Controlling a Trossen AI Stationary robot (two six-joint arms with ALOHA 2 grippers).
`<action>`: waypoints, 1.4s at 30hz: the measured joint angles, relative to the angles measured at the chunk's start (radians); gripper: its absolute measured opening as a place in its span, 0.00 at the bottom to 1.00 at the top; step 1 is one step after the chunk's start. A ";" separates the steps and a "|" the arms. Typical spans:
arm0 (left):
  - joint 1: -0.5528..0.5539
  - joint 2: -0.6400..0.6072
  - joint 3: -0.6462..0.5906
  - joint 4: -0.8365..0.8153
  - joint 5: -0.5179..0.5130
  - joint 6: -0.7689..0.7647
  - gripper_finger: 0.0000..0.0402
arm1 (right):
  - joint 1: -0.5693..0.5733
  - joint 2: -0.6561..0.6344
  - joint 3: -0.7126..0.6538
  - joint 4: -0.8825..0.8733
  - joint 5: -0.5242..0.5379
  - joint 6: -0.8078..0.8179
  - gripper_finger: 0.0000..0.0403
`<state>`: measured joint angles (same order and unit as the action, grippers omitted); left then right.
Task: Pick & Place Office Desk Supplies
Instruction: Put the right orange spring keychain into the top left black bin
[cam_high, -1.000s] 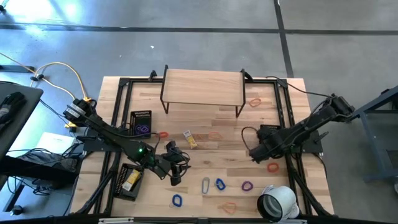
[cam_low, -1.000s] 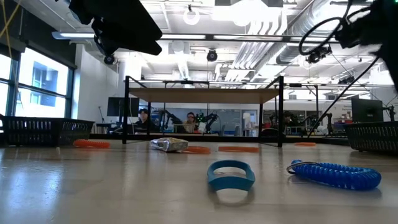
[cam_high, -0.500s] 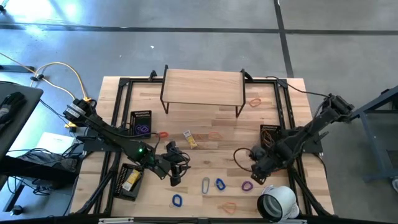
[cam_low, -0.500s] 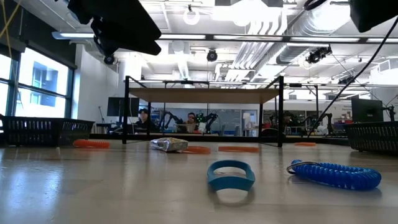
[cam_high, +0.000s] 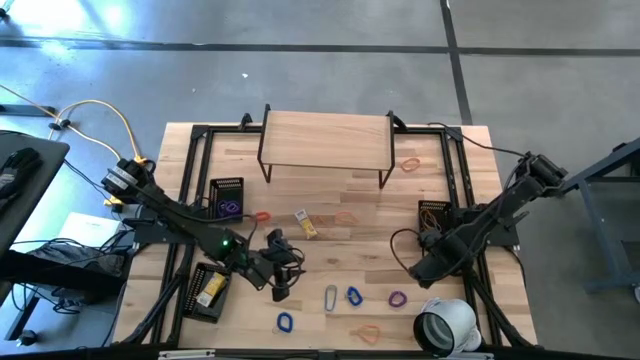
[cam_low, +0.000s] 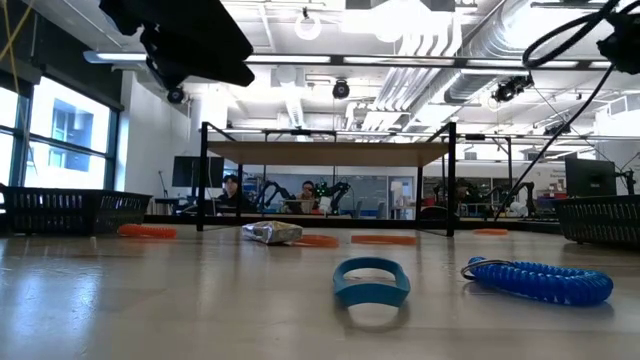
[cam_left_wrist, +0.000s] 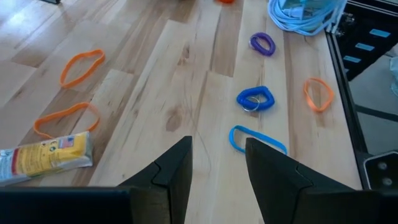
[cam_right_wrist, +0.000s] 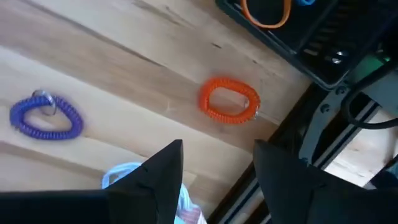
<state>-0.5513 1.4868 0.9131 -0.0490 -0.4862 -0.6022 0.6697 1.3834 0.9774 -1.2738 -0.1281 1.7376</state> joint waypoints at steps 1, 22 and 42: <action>-0.004 0.000 0.000 0.000 0.000 0.000 0.36 | 0.000 0.000 -0.009 0.007 0.001 0.013 0.45; -0.027 0.000 0.000 -0.004 -0.006 0.000 0.36 | -0.002 -0.001 -0.301 0.301 -0.118 0.065 0.45; -0.027 0.000 0.000 -0.006 -0.006 0.000 0.36 | -0.003 -0.006 -0.446 0.516 -0.115 0.062 0.38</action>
<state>-0.5781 1.4872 0.9131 -0.0555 -0.4919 -0.6018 0.6670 1.3777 0.5316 -0.7578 -0.2432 1.7999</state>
